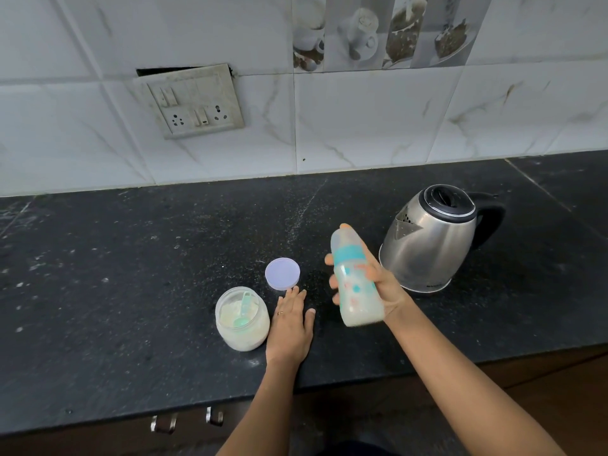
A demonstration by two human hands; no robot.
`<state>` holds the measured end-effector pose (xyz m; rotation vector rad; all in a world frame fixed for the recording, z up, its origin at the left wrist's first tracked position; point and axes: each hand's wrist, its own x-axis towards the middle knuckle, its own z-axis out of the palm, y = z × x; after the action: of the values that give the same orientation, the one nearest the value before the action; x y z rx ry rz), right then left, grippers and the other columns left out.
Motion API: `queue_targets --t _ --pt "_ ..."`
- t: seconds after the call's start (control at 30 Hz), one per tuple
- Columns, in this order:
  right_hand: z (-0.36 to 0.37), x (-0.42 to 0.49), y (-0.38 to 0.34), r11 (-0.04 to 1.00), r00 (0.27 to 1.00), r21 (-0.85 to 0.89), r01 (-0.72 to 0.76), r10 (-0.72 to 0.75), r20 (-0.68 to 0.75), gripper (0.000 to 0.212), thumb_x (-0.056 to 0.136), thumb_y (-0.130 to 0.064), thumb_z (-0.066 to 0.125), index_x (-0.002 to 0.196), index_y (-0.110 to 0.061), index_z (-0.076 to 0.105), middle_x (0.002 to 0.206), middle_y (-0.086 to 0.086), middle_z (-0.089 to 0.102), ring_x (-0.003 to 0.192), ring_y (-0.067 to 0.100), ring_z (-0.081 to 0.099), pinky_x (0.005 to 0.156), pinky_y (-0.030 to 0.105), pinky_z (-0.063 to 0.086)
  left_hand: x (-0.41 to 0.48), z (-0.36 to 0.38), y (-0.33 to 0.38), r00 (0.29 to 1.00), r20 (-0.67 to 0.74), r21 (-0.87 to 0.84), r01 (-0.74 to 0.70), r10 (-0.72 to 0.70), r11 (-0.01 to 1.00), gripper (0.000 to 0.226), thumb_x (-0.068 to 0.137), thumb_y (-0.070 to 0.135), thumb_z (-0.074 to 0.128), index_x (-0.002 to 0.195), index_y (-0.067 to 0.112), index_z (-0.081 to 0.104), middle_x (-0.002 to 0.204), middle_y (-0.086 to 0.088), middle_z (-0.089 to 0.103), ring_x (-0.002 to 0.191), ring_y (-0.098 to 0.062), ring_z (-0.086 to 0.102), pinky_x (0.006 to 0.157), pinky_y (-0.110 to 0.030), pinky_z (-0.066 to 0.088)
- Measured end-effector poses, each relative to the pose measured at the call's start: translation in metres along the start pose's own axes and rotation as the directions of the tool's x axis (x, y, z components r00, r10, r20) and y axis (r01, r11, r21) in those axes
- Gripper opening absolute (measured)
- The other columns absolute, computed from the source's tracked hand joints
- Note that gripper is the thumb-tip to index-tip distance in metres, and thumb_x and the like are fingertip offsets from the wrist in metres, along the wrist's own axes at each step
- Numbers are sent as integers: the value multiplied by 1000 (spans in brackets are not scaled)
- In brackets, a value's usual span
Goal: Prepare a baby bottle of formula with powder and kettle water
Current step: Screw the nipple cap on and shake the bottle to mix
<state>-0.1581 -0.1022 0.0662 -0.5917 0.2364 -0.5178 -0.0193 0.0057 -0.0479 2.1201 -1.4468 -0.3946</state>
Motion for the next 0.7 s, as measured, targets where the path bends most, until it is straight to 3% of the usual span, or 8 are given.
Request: queue_targets --t 0.1,0.13,0.27,0.37,0.47,0.53,0.63,0.7 --pt "-3 5 4 993 994 108 50 -39 -104 112 49 -13 93 144 -11 34 108 19 66 87 31 69 71 43 58 0 0 0 1000 0 -6 -1 1 1000 48 103 33 36 148 18 33 159 0 24 149 -11 13 121 -26 3" --pt "-3 7 4 991 997 128 45 -36 -71 107 51 -13 92 141 -9 35 108 18 65 85 30 68 71 42 58 0 0 0 1000 1 -6 -2 2 1000 48 103 33 36 148 18 33 159 0 24 149 -11 13 121 -26 2" --pt "3 7 5 997 998 -43 57 -58 -24 101 62 -12 86 146 -26 31 115 18 60 89 33 64 74 48 56 0 0 -1 1000 -5 -3 -9 9 1000 48 103 32 37 148 17 34 159 -1 25 149 -11 13 120 -25 2" --pt "-5 14 6 993 973 21 113 -106 -205 117 47 -14 95 146 -18 35 111 20 66 97 37 68 80 48 57 1 0 0 1000 -3 -8 -6 6 1000 48 103 33 36 148 17 34 159 0 24 149 -11 13 120 -25 2" --pt "-6 8 3 1000 996 6 -4 4 -93 110 55 -14 89 146 -17 27 112 18 64 86 32 67 71 44 58 0 -1 1 1000 -5 -7 -1 1 1000 48 103 33 36 148 18 33 159 0 24 149 -11 12 120 -24 1" --pt "-3 8 3 999 1000 -31 8 -9 -22 106 59 -14 85 147 -21 27 115 19 62 85 32 65 70 44 57 1 0 0 1000 -2 -2 -2 2 1000 48 103 33 36 148 18 33 159 0 23 149 -11 12 121 -25 1" --pt "-3 12 1 996 987 59 62 -52 -154 106 51 -15 91 143 -8 37 110 21 67 88 32 69 73 42 58 0 0 0 1000 1 -3 -3 3 1000 48 103 33 35 148 18 33 159 0 23 149 -11 12 121 -25 1" --pt "2 10 -3 995 998 91 -37 42 -52 95 59 -16 88 136 -3 34 106 19 67 84 29 69 70 39 59 0 0 0 1000 6 -9 3 -3 1000 48 103 33 35 149 18 32 160 1 22 149 -11 11 121 -25 1"
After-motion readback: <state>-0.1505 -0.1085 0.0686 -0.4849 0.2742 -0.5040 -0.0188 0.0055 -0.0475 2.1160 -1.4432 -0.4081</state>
